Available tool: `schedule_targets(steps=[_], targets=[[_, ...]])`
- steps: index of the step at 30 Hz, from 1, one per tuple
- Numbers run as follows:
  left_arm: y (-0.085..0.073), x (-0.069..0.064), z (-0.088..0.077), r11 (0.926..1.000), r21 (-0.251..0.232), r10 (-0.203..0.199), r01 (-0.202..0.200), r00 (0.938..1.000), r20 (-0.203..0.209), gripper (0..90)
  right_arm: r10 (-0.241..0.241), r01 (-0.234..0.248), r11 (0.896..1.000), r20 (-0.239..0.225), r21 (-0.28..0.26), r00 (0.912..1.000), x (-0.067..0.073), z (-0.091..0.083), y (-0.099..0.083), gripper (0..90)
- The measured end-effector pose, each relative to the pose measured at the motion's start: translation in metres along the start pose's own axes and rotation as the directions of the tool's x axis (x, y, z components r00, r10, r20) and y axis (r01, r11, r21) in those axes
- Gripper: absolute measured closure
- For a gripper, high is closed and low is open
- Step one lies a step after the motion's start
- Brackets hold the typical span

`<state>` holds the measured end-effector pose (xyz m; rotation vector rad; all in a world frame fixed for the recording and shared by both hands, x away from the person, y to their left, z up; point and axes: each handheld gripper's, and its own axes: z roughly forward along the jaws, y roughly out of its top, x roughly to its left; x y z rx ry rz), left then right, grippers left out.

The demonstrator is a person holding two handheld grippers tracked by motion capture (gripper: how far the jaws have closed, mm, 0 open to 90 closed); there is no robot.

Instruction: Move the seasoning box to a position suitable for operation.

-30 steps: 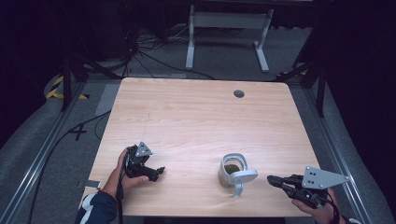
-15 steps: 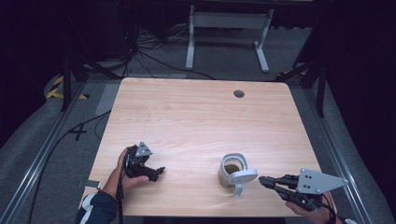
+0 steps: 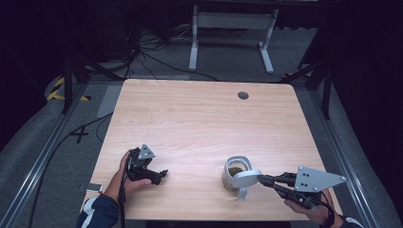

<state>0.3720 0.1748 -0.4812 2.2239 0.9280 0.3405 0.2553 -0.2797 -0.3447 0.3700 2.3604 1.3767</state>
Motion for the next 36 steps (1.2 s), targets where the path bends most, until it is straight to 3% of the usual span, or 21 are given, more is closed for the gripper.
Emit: schedule_targets(steps=[18, 36], targets=[[0.000, 0.000, 0.000, 1.0000, -0.001, 0.001, -0.001, 1.0000, 0.001, 0.0, 0.011, -0.012, 0.999, 0.019, 0.045, 0.9998, -0.013, 0.018, -0.005, 89.9], [0.000, 0.001, 0.000, 0.9999, 0.002, 0.013, -0.013, 0.9999, 0.007, 0.0, 0.044, -0.051, 0.996, 0.099, 0.072, 0.9941, -0.034, 0.009, -0.020, 89.8]])
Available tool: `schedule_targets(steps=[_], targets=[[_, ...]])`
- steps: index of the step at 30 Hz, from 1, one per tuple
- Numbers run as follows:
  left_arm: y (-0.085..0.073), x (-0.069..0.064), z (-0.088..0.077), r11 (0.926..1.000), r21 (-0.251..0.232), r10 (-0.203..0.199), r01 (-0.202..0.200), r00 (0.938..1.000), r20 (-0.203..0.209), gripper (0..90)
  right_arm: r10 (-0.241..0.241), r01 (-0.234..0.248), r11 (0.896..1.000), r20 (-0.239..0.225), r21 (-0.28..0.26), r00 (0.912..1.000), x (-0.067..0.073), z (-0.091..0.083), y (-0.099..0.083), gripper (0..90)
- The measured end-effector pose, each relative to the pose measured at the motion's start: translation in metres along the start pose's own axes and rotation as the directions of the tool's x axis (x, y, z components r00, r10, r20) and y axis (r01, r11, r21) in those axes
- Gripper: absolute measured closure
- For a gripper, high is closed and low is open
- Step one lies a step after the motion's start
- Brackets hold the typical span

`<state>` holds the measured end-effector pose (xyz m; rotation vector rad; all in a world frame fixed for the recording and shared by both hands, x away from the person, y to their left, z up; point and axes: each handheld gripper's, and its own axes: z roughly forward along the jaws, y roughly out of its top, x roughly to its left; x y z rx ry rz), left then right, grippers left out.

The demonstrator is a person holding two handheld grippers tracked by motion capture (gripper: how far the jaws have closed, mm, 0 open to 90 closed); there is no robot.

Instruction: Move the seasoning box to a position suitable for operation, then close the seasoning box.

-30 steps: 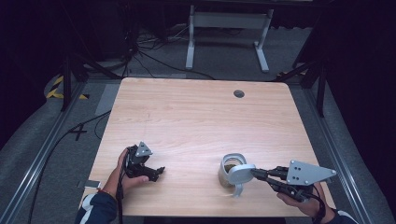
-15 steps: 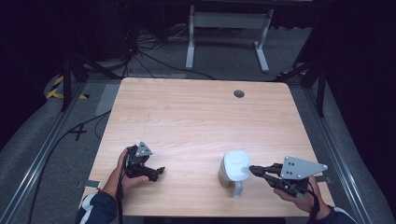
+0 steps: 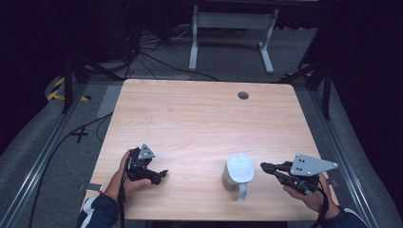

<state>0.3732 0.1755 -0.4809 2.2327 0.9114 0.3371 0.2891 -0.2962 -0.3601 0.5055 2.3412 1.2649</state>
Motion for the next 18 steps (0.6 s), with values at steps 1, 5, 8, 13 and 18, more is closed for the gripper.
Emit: schedule_targets(steps=[1, 5, 8, 13, 18], targets=[[0.000, 0.000, 0.000, 1.0000, 0.000, 0.000, 0.000, 1.0000, 0.001, 0.1, -0.001, 0.001, 1.000, 0.007, -0.001, 1.0000, -0.001, -0.001, -0.001, 89.8], [-0.001, -0.001, 0.000, 1.0000, -0.004, -0.007, 0.007, 1.0000, -0.001, 0.1, -0.007, 0.006, 1.000, 0.041, 0.015, 0.9992, -0.006, -0.005, -0.003, 89.8], [-0.002, -0.001, -0.001, 1.0000, -0.005, 0.003, -0.003, 1.0000, -0.007, 0.3, -0.011, 0.010, 1.000, 0.050, 0.021, 0.9987, -0.009, -0.006, -0.004, 89.8], [-0.002, -0.001, -0.002, 1.0000, -0.003, -0.003, 0.003, 1.0000, -0.004, 0.3, -0.003, 0.001, 0.999, 0.058, 0.033, 0.9983, -0.012, -0.008, -0.006, 89.8], [-0.002, 0.000, -0.001, 1.0000, -0.004, 0.006, -0.006, 1.0000, -0.001, 0.1, 0.002, -0.006, 0.999, 0.072, 0.052, 0.9974, -0.016, -0.011, -0.012, 89.7]])
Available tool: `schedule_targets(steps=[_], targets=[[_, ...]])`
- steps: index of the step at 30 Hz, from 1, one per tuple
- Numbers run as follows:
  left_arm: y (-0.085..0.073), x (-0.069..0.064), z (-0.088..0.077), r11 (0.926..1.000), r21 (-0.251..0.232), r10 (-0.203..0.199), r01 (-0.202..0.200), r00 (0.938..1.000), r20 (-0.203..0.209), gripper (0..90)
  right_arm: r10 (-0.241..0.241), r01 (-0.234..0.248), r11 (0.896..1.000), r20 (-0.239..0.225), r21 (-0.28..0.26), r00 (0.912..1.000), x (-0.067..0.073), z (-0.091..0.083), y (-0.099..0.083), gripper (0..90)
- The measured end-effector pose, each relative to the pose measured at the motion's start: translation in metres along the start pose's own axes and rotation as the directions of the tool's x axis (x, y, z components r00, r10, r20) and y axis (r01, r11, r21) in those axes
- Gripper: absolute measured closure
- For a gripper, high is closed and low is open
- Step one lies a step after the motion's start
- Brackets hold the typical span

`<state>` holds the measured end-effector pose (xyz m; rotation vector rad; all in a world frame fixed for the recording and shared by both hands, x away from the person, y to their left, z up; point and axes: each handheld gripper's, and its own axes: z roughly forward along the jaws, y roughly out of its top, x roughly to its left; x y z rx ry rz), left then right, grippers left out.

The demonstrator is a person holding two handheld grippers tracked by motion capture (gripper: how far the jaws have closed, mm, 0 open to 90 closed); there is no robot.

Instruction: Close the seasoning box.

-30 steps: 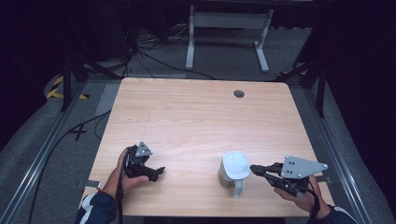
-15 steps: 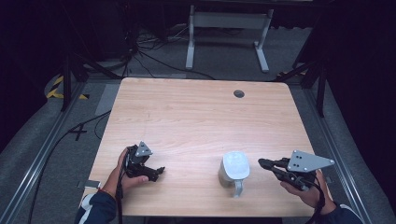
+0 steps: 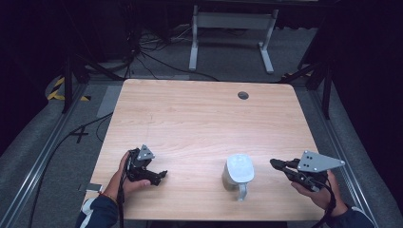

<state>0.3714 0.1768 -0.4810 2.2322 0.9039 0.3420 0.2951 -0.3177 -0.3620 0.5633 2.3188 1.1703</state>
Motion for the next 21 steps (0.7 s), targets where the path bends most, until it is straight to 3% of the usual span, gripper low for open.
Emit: schedule_targets(steps=[9, 11, 15, 16, 18, 21], targets=[[0.001, 0.000, 0.001, 1.0000, 0.003, -0.005, 0.005, 1.0000, 0.006, 0.1, 0.033, -0.035, 0.998, 0.045, 0.056, 0.9984, -0.008, -0.005, -0.022, 89.3], [0.001, 0.000, 0.001, 1.0000, 0.003, -0.006, 0.006, 1.0000, 0.006, 0.0, 0.068, -0.073, 0.995, 0.069, 0.070, 0.9953, -0.014, -0.009, -0.035, 87.1], [0.001, 0.000, 0.001, 1.0000, -0.002, 0.002, -0.002, 1.0000, 0.010, 0.1, 0.093, -0.101, 0.992, 0.092, 0.079, 0.9913, -0.021, -0.011, -0.048, 83.9], [0.001, 0.000, 0.002, 1.0000, -0.002, 0.002, -0.002, 0.9999, 0.010, 0.0, 0.126, -0.135, 0.987, 0.105, 0.084, 0.9865, -0.026, -0.013, -0.058, 80.9], [0.001, 0.000, 0.002, 1.0000, -0.001, 0.001, -0.001, 0.9999, 0.011, 0.1, 0.125, -0.135, 0.987, 0.114, 0.085, 0.9856, -0.028, -0.014, -0.061, 78.8], [0.001, 0.000, 0.002, 1.0000, 0.000, 0.001, -0.001, 0.9999, 0.011, 0.1, 0.173, -0.183, 0.981, 0.134, 0.069, 0.9758, -0.036, -0.018, -0.078, 65.9]])
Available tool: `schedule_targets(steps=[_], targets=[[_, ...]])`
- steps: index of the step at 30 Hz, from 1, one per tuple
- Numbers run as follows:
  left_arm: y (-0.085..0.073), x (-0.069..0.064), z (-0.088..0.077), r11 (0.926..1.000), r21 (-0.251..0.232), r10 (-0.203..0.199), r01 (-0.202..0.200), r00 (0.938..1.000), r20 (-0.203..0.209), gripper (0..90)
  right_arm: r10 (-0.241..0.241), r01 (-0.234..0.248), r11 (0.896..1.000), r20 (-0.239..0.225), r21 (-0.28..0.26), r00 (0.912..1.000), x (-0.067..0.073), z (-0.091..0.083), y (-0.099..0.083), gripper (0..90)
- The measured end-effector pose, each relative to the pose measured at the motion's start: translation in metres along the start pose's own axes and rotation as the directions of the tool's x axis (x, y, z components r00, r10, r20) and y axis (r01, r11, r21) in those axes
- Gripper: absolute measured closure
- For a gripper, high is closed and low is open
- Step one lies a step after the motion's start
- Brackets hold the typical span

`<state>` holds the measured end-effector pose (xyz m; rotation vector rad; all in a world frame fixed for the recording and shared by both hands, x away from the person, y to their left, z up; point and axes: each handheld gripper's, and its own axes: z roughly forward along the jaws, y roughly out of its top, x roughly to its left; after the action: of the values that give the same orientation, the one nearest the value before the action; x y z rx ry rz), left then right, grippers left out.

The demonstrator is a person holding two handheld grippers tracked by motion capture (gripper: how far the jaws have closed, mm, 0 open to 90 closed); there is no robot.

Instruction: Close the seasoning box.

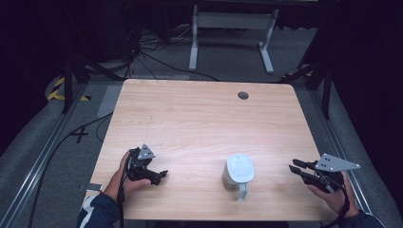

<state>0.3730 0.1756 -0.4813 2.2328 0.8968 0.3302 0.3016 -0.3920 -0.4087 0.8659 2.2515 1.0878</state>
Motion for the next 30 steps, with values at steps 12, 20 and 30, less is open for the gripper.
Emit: schedule_targets(steps=[12, 20, 30], targets=[[0.000, 0.000, 0.000, 1.0000, 0.002, 0.001, -0.001, 1.0000, -0.002, 0.0, 0.143, -0.144, 0.985, 0.019, 0.091, 0.9895, -0.020, 0.015, -0.053, 34.9], [0.001, 0.000, 0.000, 1.0000, 0.003, 0.001, -0.001, 1.0000, 0.000, 0.0, 0.163, -0.171, 0.977, 0.075, 0.126, 0.9838, -0.019, 0.024, -0.058, 20.6], [0.001, 0.000, 0.001, 1.0000, 0.003, 0.000, 0.000, 1.0000, -0.001, 0.0, 0.192, -0.199, 0.971, 0.061, 0.134, 0.9795, -0.022, 0.025, -0.058, 20.0]])
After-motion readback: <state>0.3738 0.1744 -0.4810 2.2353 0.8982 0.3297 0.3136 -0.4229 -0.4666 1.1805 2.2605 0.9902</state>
